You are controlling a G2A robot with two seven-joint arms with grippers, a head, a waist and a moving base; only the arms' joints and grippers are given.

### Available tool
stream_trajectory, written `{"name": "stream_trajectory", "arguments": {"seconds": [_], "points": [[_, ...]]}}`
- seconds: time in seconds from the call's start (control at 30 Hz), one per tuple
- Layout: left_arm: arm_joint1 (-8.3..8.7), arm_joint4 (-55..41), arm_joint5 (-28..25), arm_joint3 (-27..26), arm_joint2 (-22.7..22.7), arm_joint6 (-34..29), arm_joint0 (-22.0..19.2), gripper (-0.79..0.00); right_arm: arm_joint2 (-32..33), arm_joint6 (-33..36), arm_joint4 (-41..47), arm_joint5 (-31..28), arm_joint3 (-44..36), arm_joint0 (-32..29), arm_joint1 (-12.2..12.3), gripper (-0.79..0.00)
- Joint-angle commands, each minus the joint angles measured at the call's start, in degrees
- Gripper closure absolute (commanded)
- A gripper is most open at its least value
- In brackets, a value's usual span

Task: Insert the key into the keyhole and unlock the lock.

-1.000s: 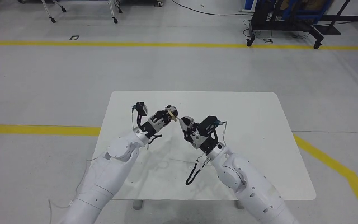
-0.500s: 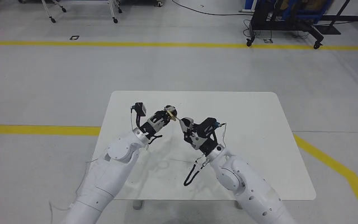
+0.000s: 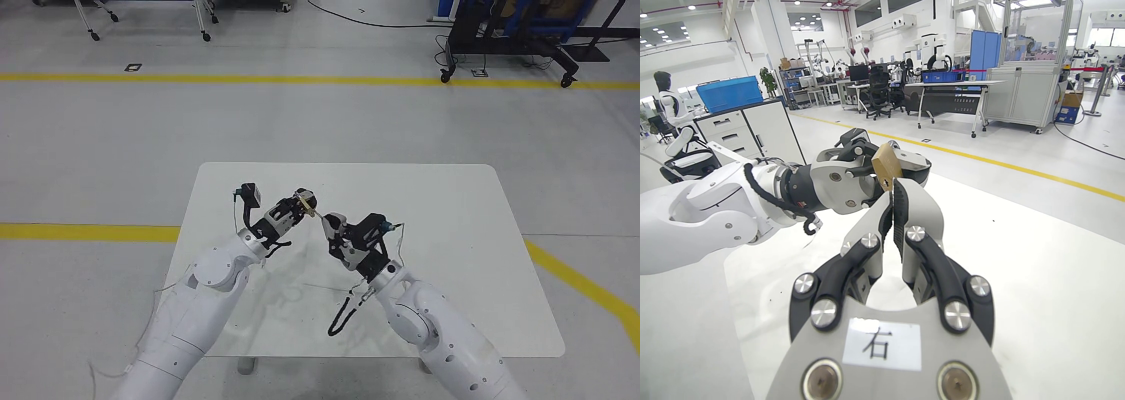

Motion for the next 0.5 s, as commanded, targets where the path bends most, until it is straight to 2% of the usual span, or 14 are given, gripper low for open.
{"name": "stream_trajectory", "arguments": {"seconds": [0.0, 0.47], "points": [[-0.06, 0.01, 0.15, -0.02, -0.06, -0.03, 0.02, 0.0, -0.09, 0.24, -0.13, 0.13, -0.04, 0.03, -0.06, 0.0], [-0.45, 0.48, 1.36, 0.17, -0.63, -0.19, -0.01, 0.0, 0.2, 0.06, -1.56, -0.31, -1.0, -1.24, -0.17, 0.0]]}}
